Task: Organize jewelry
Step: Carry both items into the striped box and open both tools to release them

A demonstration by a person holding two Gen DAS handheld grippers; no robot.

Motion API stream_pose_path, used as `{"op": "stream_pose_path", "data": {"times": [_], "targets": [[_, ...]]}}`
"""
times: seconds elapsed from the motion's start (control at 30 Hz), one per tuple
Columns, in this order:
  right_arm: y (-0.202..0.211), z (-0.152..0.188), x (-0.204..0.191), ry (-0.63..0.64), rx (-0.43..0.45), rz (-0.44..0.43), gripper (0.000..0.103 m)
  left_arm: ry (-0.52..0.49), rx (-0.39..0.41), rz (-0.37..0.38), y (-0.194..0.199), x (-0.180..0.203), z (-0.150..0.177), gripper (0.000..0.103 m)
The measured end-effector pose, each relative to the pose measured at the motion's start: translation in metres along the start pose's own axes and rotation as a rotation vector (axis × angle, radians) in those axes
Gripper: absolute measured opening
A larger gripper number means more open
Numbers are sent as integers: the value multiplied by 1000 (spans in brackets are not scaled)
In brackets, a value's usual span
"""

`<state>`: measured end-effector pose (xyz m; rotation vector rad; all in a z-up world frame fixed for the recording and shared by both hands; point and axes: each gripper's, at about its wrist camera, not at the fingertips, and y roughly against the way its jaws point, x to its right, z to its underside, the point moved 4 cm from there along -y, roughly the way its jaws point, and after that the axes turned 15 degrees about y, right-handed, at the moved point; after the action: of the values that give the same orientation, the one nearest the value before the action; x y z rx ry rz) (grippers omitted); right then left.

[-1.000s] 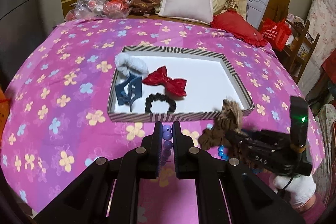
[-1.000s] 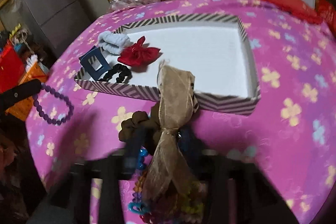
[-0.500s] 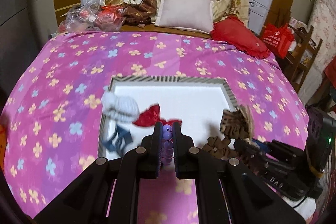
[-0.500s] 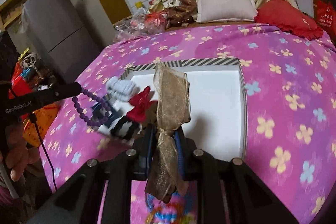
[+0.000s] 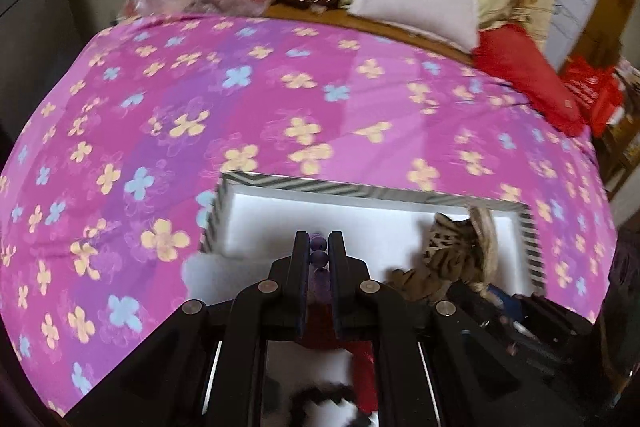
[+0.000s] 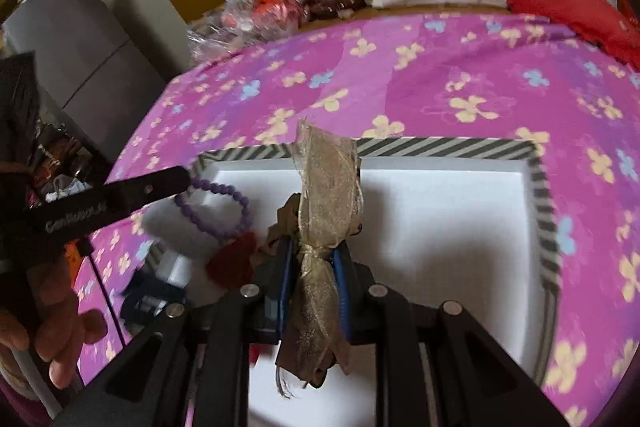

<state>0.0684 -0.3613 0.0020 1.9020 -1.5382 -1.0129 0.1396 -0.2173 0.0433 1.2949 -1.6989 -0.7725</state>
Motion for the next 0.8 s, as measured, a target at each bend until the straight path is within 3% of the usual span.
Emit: {"op": "stream_pose_path", "data": {"times": [0.13, 0.2, 0.27, 0.37, 0.47, 0.8], "targets": [[-30, -1, 12, -50, -75, 4, 24, 26, -31, -55, -17, -15, -3, 12], [-29, 0, 12, -62, -66, -30, 44, 46, -45, -61, -20, -20, -3, 12], [-20, 1, 10, -50, -38, -28, 55, 70, -67, -65, -23, -26, -2, 18], [-2, 5, 8, -40, -7, -33, 55, 76, -70, -46, -16, -29, 2, 30], [18, 14, 5, -20, 3, -21, 59, 56, -54, -28, 1, -28, 9, 35], [90, 72, -21, 3, 62, 2, 64, 4, 60, -38, 71, -38, 59, 36]]}}
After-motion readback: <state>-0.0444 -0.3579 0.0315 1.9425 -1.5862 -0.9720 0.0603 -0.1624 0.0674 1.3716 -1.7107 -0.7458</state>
